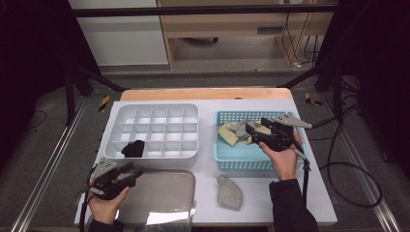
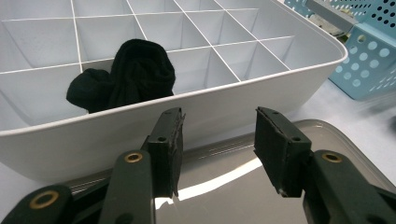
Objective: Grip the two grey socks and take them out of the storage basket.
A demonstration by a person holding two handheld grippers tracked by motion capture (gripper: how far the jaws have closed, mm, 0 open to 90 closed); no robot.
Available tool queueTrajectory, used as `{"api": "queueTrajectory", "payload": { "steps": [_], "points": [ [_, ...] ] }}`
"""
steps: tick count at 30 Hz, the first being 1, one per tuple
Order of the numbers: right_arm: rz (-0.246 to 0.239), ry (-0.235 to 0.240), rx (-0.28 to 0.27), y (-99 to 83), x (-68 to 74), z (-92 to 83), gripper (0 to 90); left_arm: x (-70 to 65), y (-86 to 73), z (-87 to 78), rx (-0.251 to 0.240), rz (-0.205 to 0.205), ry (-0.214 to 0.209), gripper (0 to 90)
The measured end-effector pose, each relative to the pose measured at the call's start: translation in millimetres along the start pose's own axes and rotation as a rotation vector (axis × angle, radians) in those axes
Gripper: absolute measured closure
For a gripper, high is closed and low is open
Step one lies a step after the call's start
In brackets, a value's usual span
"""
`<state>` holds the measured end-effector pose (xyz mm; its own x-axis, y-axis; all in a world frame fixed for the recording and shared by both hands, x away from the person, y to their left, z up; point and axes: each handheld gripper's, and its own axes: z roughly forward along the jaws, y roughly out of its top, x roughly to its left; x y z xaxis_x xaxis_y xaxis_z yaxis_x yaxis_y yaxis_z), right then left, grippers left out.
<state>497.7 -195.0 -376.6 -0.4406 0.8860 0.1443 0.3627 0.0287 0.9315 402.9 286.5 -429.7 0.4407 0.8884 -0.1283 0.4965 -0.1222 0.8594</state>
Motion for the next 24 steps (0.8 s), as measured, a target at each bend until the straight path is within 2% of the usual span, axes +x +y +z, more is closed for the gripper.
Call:
{"api": "queueTrajectory", "payload": {
  "steps": [5,17,24],
  "points": [
    [-0.005,-0.022,0.014,4.1,-4.3,10.8,33.8,0.4,0.2,-0.7,-0.005,0.000,-0.002,51.2],
    [0.005,-0.073,0.002,11.0,-12.2,32.1,33.5,0.6,0.0,0.3,-0.001,0.001,-0.001,51.2],
    [0.032,-0.092,0.016,8.0,-22.2,46.2,32.8,2.4,0.4,-1.4,-0.007,-0.004,0.001,51.2]
  ]
}}
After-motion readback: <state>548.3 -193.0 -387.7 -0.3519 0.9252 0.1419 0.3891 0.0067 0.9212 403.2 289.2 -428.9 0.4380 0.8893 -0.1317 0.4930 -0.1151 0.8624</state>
